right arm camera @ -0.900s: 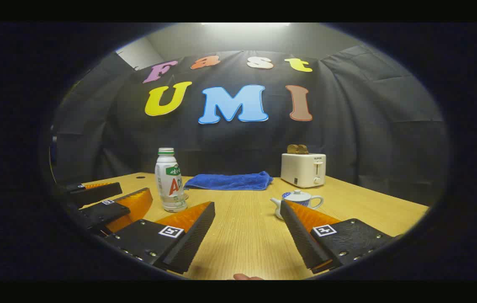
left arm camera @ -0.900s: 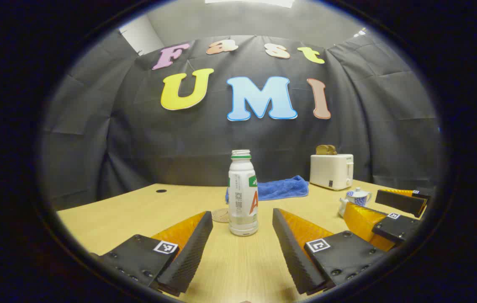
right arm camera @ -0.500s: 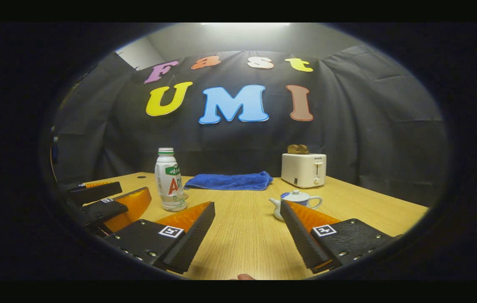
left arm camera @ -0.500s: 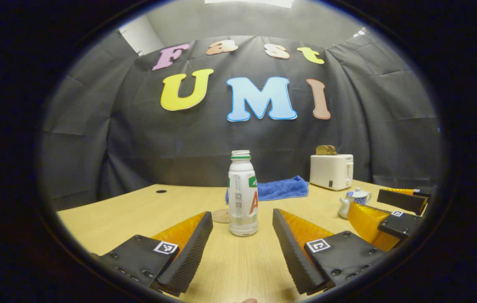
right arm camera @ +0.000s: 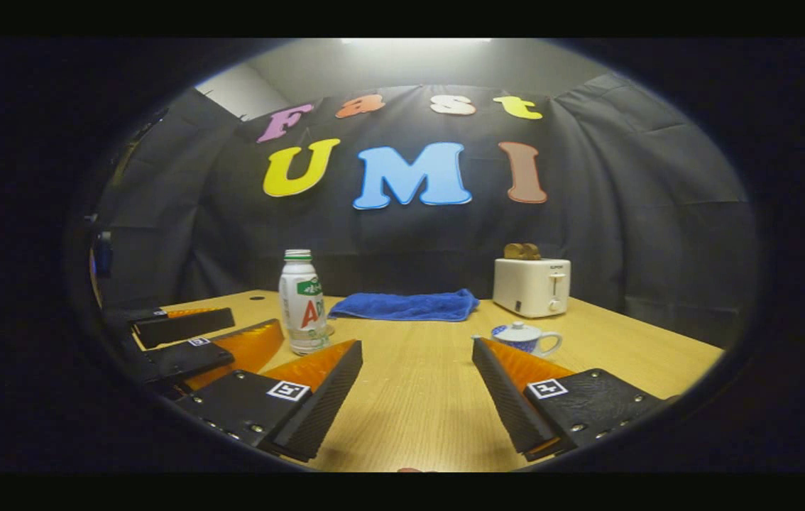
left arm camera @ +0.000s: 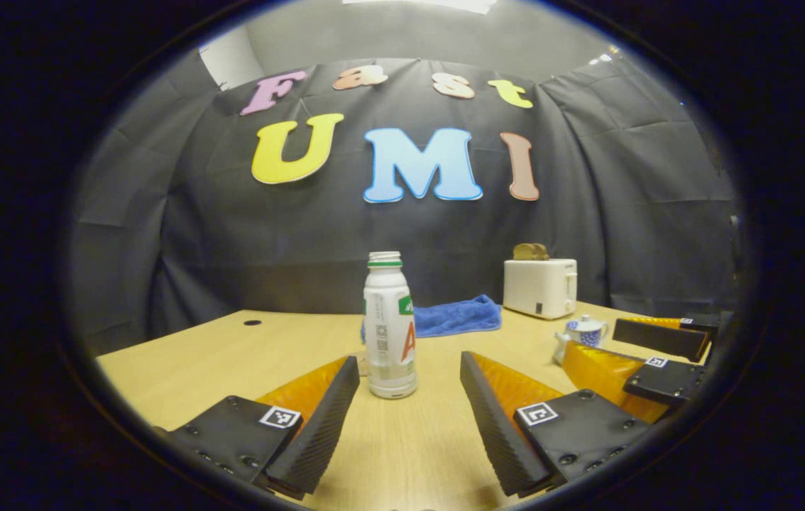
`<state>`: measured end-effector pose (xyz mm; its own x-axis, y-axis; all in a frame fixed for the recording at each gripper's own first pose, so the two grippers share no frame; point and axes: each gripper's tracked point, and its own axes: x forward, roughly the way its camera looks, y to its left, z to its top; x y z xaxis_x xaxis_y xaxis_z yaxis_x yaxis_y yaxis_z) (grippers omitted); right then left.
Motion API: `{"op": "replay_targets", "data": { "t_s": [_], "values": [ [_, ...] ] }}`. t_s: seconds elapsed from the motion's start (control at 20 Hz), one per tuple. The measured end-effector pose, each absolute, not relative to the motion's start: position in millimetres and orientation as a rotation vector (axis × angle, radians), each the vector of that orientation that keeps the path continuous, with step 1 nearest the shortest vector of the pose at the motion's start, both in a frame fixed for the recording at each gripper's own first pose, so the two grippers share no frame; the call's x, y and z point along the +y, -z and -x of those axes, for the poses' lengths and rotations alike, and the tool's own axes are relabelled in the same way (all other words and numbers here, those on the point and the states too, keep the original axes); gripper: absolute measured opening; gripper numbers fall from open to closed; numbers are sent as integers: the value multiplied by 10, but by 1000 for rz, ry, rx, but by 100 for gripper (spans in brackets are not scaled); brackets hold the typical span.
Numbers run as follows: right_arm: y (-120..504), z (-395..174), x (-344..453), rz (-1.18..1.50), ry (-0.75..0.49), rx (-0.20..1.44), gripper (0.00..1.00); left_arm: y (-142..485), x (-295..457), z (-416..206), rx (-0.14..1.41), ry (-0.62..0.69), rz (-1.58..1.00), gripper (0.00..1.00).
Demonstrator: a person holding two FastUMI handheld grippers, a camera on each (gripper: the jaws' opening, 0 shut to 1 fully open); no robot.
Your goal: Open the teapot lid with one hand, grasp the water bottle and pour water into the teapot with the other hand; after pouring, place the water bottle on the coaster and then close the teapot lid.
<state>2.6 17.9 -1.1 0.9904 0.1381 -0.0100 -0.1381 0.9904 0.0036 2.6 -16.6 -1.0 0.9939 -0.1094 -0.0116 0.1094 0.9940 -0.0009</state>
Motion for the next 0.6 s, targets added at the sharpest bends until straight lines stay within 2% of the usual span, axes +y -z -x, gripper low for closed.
{"op": "replay_targets", "data": {
  "t_s": [0.05, 0.3, 0.6],
  "values": [
    [5, -34, 160, -8, -147, 6, 96, -10, -134, -33, -2, 97, 2, 100],
    [-50, -196, -98, -2, -105, 16, 96, 27, -203, -94, 27, 129, 9, 100],
    [-103, -699, -679, -12, -1, 69, 95, -157, -136, -280, 14, 134, 20, 100]
  ]
}}
